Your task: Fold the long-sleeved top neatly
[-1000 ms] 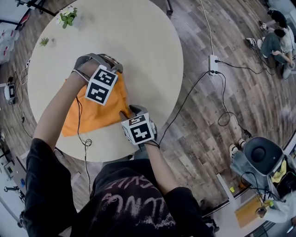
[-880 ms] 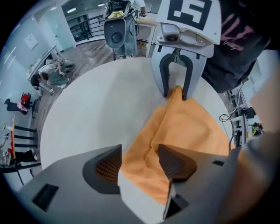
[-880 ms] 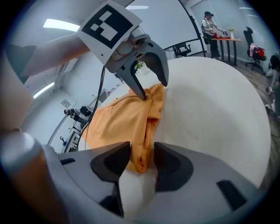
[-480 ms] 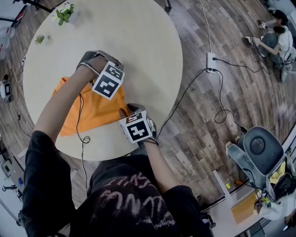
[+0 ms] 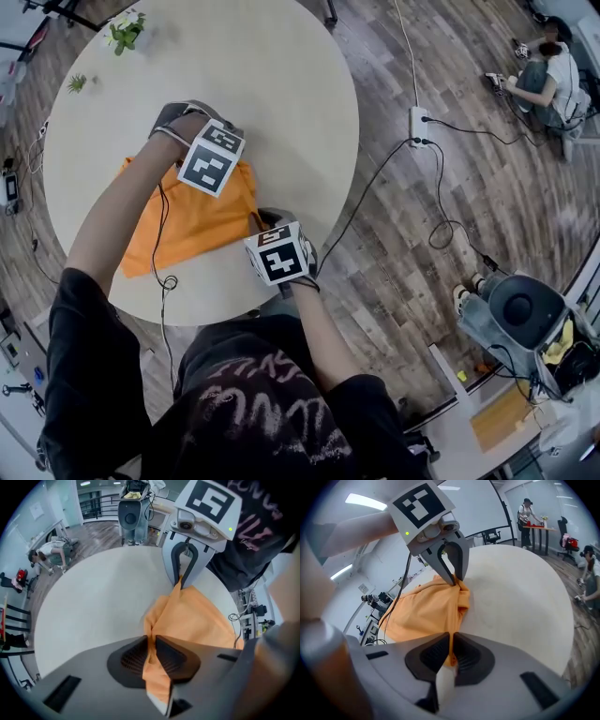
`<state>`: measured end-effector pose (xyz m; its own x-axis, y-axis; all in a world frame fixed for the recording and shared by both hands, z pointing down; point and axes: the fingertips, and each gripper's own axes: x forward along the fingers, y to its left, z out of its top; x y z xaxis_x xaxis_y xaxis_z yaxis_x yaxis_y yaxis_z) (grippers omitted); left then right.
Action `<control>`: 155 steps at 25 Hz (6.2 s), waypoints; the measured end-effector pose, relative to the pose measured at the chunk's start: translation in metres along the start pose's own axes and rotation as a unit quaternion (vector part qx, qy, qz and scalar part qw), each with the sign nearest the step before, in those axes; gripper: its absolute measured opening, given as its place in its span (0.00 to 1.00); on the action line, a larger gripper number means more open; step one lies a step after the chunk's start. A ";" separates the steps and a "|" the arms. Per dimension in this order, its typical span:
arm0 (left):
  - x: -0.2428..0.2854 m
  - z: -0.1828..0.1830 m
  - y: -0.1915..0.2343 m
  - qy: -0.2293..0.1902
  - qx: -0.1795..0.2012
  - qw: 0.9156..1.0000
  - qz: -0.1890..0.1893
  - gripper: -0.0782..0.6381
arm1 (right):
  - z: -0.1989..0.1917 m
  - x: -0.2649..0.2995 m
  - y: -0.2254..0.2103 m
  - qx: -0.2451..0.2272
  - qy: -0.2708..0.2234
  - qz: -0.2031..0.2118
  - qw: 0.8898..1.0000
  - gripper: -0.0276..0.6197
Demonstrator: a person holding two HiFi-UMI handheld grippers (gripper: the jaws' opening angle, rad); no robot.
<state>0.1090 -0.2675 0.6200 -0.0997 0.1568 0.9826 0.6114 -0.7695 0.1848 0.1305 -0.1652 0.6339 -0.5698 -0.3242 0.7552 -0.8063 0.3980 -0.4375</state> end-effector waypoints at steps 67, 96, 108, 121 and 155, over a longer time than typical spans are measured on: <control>-0.147 0.073 -0.057 -0.103 0.102 0.938 0.315 0.23 | 0.010 -0.171 0.050 -0.122 -0.094 -0.328 0.932 0.09; -0.016 -0.080 -0.165 -0.067 0.044 0.937 0.339 0.23 | -0.020 0.039 0.209 -0.146 -0.029 -0.188 0.971 0.10; -0.047 -0.106 -0.182 -0.089 -0.030 0.925 0.368 0.17 | -0.036 0.070 0.224 -0.131 -0.016 -0.120 0.984 0.14; -0.016 -0.061 -0.202 -0.084 -0.013 0.938 0.335 0.14 | -0.053 0.025 0.221 -0.079 -0.074 -0.140 0.984 0.08; -0.172 -0.112 -0.377 -0.252 -0.330 0.737 0.534 0.13 | 0.015 -0.147 0.258 -0.121 -0.301 -0.234 0.916 0.05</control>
<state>-0.1928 -0.0739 0.3834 0.5679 -0.6733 0.4734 -0.4013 -0.7286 -0.5550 0.0039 -0.0278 0.4026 -0.2142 -0.8940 0.3936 -0.9675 0.2497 0.0407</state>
